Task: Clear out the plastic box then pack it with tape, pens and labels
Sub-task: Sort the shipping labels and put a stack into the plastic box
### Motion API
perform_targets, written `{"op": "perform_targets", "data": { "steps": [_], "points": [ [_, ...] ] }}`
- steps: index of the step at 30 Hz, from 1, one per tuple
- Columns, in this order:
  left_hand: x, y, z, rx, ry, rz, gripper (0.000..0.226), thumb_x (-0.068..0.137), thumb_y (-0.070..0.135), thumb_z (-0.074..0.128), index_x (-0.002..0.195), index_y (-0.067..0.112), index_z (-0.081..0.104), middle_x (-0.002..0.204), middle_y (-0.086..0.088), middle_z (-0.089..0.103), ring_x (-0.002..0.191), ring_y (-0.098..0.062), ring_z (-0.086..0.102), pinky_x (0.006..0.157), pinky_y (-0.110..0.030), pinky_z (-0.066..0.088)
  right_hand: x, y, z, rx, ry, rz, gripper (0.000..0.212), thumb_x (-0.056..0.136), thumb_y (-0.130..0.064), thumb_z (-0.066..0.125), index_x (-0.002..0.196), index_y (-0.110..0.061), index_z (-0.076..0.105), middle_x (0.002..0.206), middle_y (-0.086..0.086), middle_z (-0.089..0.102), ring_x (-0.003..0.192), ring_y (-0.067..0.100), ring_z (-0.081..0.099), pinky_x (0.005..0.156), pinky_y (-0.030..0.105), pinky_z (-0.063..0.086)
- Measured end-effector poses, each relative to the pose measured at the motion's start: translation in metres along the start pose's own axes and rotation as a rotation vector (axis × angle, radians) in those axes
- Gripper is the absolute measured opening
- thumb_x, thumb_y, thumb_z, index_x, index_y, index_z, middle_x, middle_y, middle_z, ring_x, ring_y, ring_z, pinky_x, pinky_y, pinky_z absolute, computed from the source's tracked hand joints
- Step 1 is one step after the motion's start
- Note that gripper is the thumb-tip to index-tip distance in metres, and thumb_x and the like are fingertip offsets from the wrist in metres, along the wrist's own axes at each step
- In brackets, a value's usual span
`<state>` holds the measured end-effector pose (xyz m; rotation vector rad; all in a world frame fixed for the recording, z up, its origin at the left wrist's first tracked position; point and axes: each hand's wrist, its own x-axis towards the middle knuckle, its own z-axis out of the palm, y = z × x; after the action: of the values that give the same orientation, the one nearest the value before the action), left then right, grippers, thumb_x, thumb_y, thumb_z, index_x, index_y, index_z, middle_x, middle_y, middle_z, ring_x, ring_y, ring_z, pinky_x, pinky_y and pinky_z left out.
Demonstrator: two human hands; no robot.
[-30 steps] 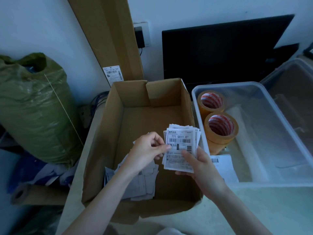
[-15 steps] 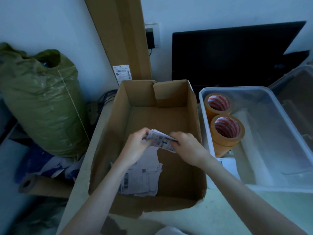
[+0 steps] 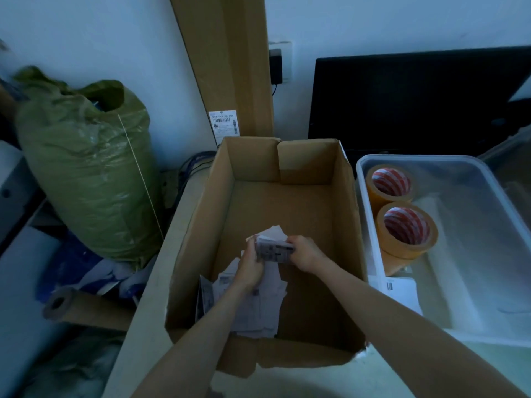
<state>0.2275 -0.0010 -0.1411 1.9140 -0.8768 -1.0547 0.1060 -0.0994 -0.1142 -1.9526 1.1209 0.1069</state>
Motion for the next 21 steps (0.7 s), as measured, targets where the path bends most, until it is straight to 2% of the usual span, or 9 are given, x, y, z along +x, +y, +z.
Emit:
{"op": "perform_targets", "data": {
  "steps": [2,3,7,9,12,14,16,18,21],
  "points": [
    [0.001,0.005,0.000,-0.057,-0.035,-0.024,0.036,0.098,0.010,0.045,0.131,0.022,0.035,0.111,0.007,0.050,0.098,0.000,0.051,0.067,-0.013,0.047,0.003,0.003,0.002,-0.016,0.001,0.000,0.029,0.093,-0.009,0.053,0.121,-0.014,0.055,0.117,0.008,0.058,0.103,0.017,0.058,0.076,0.023,0.049],
    [0.005,0.003,0.002,-0.060,-0.048,-0.036,0.035,0.099,0.011,0.044,0.131,0.021,0.035,0.111,0.007,0.051,0.097,0.001,0.051,0.067,-0.013,0.046,0.004,0.005,0.003,-0.024,0.002,0.001,0.029,0.093,-0.008,0.053,0.121,-0.014,0.055,0.117,0.009,0.058,0.105,0.018,0.058,0.078,0.024,0.049],
    [0.007,-0.004,0.009,0.012,-0.089,-0.077,0.032,0.098,0.014,0.042,0.129,0.022,0.041,0.117,-0.003,0.057,0.108,-0.016,0.055,0.087,-0.030,0.050,0.005,0.006,0.005,-0.069,-0.011,0.008,0.029,0.093,-0.005,0.052,0.122,-0.010,0.054,0.118,0.011,0.056,0.106,0.023,0.057,0.082,0.027,0.053],
    [0.006,-0.003,0.011,0.032,-0.034,-0.053,0.039,0.096,0.017,0.043,0.134,0.027,0.038,0.126,0.001,0.052,0.117,-0.019,0.051,0.098,-0.039,0.046,0.005,0.006,0.007,-0.073,-0.012,0.005,0.031,0.094,-0.006,0.050,0.124,-0.010,0.052,0.119,0.011,0.055,0.108,0.023,0.056,0.085,0.030,0.053],
    [0.004,0.009,0.008,-0.099,0.033,-0.002,0.052,0.101,0.014,0.040,0.148,0.026,0.020,0.134,0.009,0.037,0.125,-0.010,0.037,0.100,-0.028,0.038,0.005,0.006,0.009,-0.103,-0.017,0.004,0.031,0.094,-0.007,0.049,0.125,-0.011,0.051,0.120,0.010,0.052,0.105,0.022,0.055,0.081,0.028,0.050],
    [0.006,0.009,0.008,-0.143,0.054,0.001,0.039,0.101,0.022,0.042,0.140,0.025,0.037,0.130,0.004,0.047,0.118,-0.011,0.044,0.088,-0.021,0.041,0.005,0.005,0.010,-0.127,-0.028,0.006,0.026,0.094,-0.007,0.049,0.120,-0.010,0.054,0.117,0.011,0.054,0.097,0.019,0.054,0.077,0.027,0.047],
    [0.007,0.009,0.008,-0.108,0.063,-0.012,0.026,0.101,0.029,0.040,0.120,0.020,0.056,0.117,-0.003,0.057,0.109,-0.017,0.052,0.077,-0.021,0.042,0.005,0.005,0.010,-0.152,-0.033,0.006,0.023,0.094,-0.007,0.048,0.116,-0.009,0.057,0.114,0.012,0.056,0.093,0.020,0.054,0.076,0.028,0.048],
    [0.009,0.007,0.008,-0.110,0.052,-0.048,0.030,0.101,0.033,0.038,0.105,0.017,0.062,0.106,-0.009,0.061,0.104,-0.026,0.056,0.077,-0.030,0.045,0.004,0.003,0.008,-0.172,-0.036,0.001,0.022,0.095,-0.007,0.048,0.115,-0.008,0.058,0.113,0.013,0.056,0.094,0.022,0.056,0.076,0.030,0.049],
    [0.009,0.023,0.006,-0.228,0.087,-0.148,0.037,0.098,0.041,0.040,0.099,0.016,0.066,0.102,-0.014,0.064,0.098,-0.029,0.061,0.085,-0.042,0.049,0.003,-0.003,-0.002,-0.170,-0.002,-0.012,0.019,0.094,-0.009,0.051,0.111,-0.007,0.060,0.111,0.013,0.058,0.091,0.021,0.057,0.073,0.028,0.049]
  ]
}}
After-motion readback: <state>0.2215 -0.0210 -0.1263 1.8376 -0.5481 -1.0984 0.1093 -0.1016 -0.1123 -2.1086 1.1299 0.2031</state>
